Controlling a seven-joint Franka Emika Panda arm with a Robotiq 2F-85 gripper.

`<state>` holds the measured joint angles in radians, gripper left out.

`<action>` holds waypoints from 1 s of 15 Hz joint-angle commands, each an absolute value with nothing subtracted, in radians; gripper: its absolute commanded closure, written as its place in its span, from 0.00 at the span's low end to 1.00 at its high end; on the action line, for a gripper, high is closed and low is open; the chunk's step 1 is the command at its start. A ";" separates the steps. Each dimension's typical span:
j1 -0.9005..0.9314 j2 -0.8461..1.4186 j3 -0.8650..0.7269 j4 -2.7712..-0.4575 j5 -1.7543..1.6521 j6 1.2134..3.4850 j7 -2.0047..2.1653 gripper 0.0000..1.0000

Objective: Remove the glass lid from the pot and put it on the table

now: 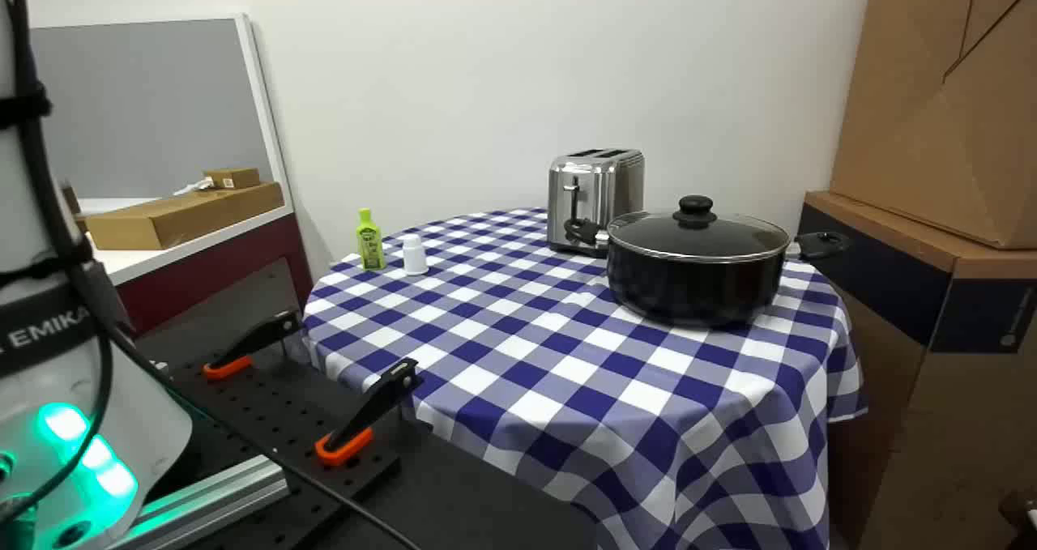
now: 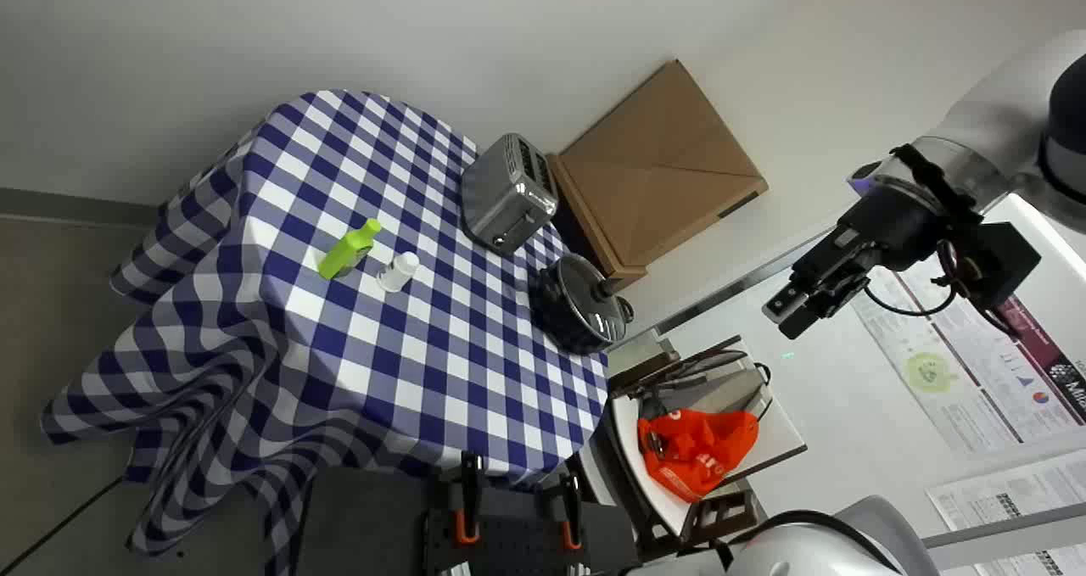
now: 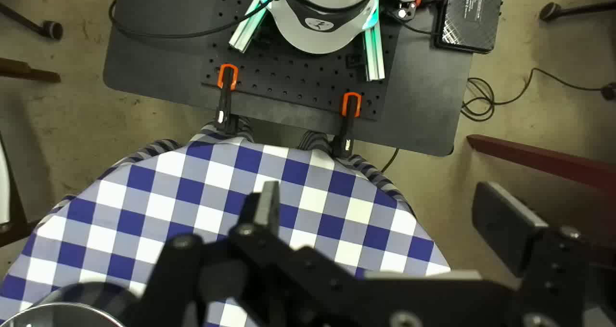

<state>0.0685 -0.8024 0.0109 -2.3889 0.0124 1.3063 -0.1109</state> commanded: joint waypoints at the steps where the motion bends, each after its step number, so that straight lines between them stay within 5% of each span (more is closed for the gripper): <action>1: 0.069 -0.801 0.011 -2.387 0.012 1.305 -0.110 0.00; 15: -0.041 -0.510 -0.114 -2.384 -0.254 1.740 -0.136 0.00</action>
<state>-0.0188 -0.5933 -0.0924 -2.4374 -0.2425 1.6835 -0.1189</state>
